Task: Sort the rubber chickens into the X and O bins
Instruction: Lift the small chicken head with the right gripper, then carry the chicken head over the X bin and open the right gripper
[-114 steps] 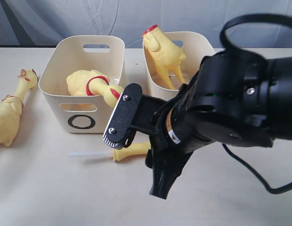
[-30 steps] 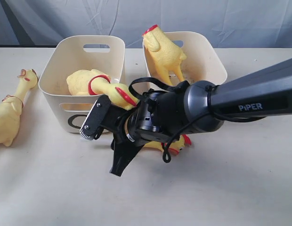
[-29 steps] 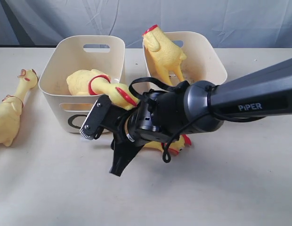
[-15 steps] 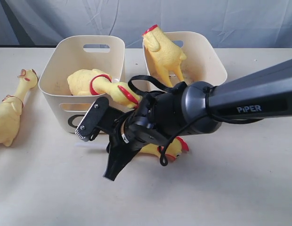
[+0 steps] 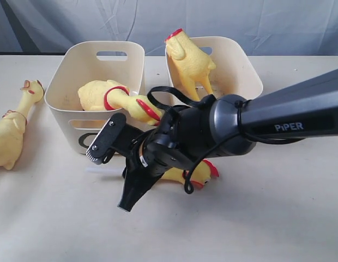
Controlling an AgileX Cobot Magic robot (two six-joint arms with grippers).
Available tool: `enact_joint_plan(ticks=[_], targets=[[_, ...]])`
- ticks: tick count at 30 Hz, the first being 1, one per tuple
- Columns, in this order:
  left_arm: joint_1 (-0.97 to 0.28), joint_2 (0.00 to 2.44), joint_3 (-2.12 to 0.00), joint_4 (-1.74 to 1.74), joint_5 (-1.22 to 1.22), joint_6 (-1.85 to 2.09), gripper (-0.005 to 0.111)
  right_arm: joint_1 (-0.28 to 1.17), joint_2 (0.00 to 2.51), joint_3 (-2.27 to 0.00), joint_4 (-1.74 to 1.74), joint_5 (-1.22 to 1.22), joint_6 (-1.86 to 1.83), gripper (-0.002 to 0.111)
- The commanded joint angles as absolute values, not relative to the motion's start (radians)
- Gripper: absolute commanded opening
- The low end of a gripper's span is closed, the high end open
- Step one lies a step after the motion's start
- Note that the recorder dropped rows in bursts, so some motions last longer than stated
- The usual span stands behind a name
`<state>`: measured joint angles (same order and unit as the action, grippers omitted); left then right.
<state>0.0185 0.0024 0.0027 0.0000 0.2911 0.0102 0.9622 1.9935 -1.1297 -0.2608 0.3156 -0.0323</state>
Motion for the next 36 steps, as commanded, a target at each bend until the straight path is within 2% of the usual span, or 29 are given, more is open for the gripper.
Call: enact_joint_plan(ticks=[1,3,8,15,36], targets=[[0.02,0.0,0.0,0.0,0.284,0.01,0.0,0.987,1.994,-1.123,-0.233,0.374,-0.032,0.005],[0.02,0.0,0.0,0.0,0.284,0.01,0.0,1.001,1.989,-1.123,-0.233,0.372,-0.032,0.002],[0.02,0.0,0.0,0.0,0.284,0.01,0.0,1.047,1.956,-1.123,-0.233,0.365,-0.032,0.007],[0.02,0.0,0.0,0.0,0.284,0.01,0.0,1.08,1.863,-1.123,-0.218,0.4,-0.03,0.007],[0.02,0.0,0.0,0.0,0.284,0.01,0.0,1.084,1.324,-1.125,-0.124,0.489,-0.052,0.007]])
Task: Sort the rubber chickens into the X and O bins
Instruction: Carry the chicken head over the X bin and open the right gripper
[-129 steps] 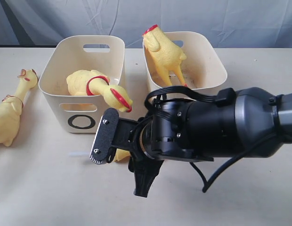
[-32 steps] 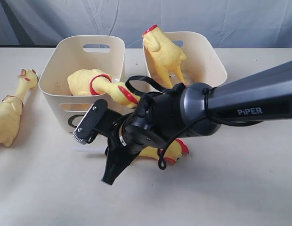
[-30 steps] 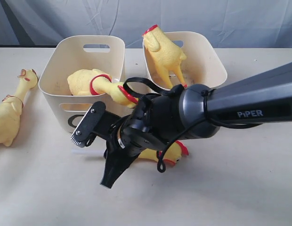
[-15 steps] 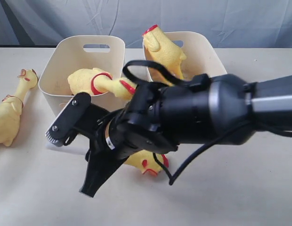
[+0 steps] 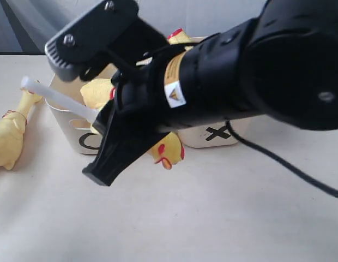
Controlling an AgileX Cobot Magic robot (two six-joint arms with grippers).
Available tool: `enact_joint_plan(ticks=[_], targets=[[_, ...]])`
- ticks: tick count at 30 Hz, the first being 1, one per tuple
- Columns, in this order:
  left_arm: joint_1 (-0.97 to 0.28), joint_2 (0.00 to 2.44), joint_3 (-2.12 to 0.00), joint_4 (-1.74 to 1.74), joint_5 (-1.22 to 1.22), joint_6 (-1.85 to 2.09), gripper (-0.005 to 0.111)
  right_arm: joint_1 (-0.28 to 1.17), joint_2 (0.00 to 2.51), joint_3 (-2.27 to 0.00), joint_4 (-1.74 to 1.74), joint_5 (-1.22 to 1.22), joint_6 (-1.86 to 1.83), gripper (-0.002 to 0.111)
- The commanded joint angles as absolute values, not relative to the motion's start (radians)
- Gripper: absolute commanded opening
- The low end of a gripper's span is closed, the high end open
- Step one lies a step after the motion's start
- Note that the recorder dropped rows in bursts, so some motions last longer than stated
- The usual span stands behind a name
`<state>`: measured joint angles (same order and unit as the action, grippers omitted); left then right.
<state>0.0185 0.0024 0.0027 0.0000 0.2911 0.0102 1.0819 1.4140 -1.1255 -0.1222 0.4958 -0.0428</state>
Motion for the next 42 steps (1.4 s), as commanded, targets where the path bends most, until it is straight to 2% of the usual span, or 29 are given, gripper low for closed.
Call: enact_joint_plan(ticks=[1,7,17,24,30,42], targets=[[0.02,0.0,0.0,0.0,0.284,0.01,0.0,1.081,1.3,-1.127,-0.135,0.484,-0.052,0.007],[0.02,0.0,0.0,0.0,0.284,0.01,0.0,1.054,1.224,-1.193,-0.268,0.482,-0.025,0.007],[0.02,0.0,0.0,0.0,0.284,0.01,0.0,0.807,1.238,-1.253,-0.417,0.352,0.109,0.007],[0.02,0.0,0.0,0.0,0.284,0.01,0.0,0.63,1.373,-1.253,-0.355,0.162,0.311,0.007],[0.02,0.0,0.0,0.0,0.284,0.01,0.0,0.563,1.54,-1.253,-0.223,0.013,0.317,0.007],[0.02,0.0,0.0,0.0,0.284,0.01,0.0,0.434,1.718,-1.253,-0.148,-0.037,0.318,0.007]])
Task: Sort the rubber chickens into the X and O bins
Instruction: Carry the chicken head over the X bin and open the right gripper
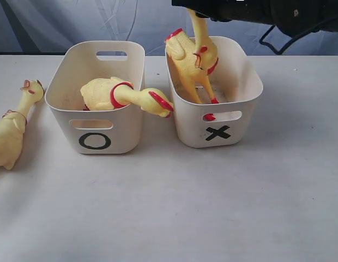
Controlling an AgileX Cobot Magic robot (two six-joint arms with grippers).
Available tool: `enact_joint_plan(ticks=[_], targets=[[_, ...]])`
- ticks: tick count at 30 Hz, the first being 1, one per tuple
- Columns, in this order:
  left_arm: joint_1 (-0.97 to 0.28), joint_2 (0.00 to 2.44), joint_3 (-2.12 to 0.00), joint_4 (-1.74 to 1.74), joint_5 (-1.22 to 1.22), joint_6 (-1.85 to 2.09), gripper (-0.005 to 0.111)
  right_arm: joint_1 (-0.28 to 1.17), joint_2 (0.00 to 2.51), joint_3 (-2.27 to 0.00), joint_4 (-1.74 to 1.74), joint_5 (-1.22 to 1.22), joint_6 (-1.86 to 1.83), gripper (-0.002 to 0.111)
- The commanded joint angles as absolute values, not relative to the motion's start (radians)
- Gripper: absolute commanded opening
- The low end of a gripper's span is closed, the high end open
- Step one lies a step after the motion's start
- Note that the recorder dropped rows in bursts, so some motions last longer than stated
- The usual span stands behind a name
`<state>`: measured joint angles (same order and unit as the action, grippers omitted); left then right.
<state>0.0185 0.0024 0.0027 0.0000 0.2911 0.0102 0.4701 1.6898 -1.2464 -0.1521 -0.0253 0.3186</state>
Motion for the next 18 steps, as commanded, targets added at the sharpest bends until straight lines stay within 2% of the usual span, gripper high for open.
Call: enact_joint_plan(ticks=[1,4,11,16,18], targets=[[0.02,0.0,0.0,0.0,0.284,0.01,0.0,0.428,1.732,-1.253,-0.148,-0.035,0.318,0.007],[0.02,0.0,0.0,0.0,0.284,0.01,0.0,0.419,1.763,-1.253,-0.148,-0.02,0.318,0.011],[0.02,0.0,0.0,0.0,0.284,0.01,0.0,0.427,1.745,-1.253,-0.123,-0.014,0.318,0.052],[0.02,0.0,0.0,0.0,0.284,0.01,0.0,0.472,1.618,-1.269,-0.107,0.15,0.316,0.051],[0.02,0.0,0.0,0.0,0.284,0.01,0.0,0.512,1.605,-1.371,0.058,0.292,0.27,0.051]])
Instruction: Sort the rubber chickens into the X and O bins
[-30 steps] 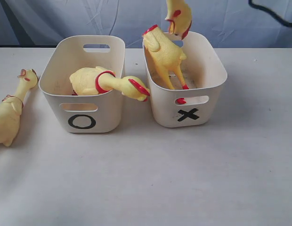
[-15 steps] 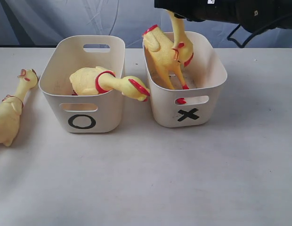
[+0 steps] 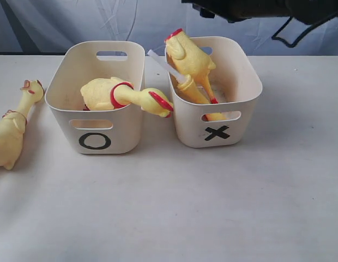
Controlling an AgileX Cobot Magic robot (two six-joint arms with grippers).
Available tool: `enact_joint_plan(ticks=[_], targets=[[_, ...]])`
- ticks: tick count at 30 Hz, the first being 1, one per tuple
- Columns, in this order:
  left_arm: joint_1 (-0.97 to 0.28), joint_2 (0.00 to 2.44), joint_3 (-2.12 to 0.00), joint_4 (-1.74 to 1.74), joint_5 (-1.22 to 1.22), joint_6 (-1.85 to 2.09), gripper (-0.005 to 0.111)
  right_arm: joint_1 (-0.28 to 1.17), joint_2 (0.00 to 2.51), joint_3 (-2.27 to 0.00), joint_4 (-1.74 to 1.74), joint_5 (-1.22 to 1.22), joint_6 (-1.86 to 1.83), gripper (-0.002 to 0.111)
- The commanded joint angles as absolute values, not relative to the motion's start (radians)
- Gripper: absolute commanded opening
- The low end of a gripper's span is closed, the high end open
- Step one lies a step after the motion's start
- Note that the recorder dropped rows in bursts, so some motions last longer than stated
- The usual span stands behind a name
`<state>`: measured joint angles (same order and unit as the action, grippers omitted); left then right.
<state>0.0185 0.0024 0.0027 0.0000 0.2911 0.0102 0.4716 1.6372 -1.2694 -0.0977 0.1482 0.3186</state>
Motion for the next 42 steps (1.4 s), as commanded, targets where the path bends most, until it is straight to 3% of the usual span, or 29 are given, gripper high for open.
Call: enact_joint_plan(ticks=[1,5,8,17,26,31,34,42], targets=[[0.02,0.0,0.0,0.0,0.284,0.01,0.0,0.526,1.605,-1.409,0.143,0.324,0.201,0.051],[0.02,0.0,0.0,0.0,0.284,0.01,0.0,0.605,1.663,-1.587,0.759,0.504,-0.226,0.051],[0.02,0.0,0.0,0.0,0.284,0.01,0.0,0.651,1.771,-1.7,1.019,0.624,-0.278,0.051],[0.02,0.0,0.0,0.0,0.284,0.01,0.0,0.763,1.955,-1.802,1.057,0.598,-0.215,0.051],[0.02,0.0,0.0,0.0,0.284,0.01,0.0,0.967,2.267,-2.102,1.052,0.591,-0.08,0.051],[0.02,0.0,0.0,0.0,0.284,0.01,0.0,1.042,2.289,-2.111,0.65,0.607,0.202,0.051],[0.02,0.0,0.0,0.0,0.284,0.01,0.0,1.062,2.324,-2.111,0.64,0.655,0.265,0.056],[0.02,0.0,0.0,0.0,0.284,0.01,0.0,1.093,2.358,-2.111,0.652,0.653,0.289,0.056]])
